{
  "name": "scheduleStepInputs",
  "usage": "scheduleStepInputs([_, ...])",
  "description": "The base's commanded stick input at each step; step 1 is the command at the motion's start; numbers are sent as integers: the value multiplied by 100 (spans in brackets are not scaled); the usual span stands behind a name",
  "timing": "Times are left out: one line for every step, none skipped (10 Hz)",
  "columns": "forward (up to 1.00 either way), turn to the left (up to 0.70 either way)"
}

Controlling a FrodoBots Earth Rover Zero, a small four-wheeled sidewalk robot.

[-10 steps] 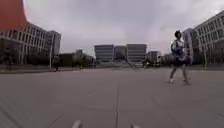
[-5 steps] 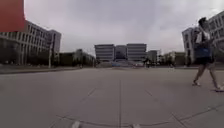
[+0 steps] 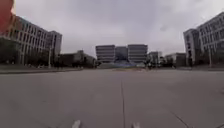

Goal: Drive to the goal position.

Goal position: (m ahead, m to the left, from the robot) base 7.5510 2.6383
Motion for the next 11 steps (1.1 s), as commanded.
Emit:
scheduleStepInputs([70, 0])
scheduleStepInputs([70, 0])
scheduleStepInputs([70, 0])
scheduleStepInputs([70, 0])
scheduleStepInputs([70, 0])
scheduleStepInputs([70, 0])
scheduleStepInputs([70, 0])
scheduleStepInputs([70, 0])
scheduleStepInputs([70, 0])
scheduleStepInputs([70, 3])
scheduleStepInputs([70, 9])
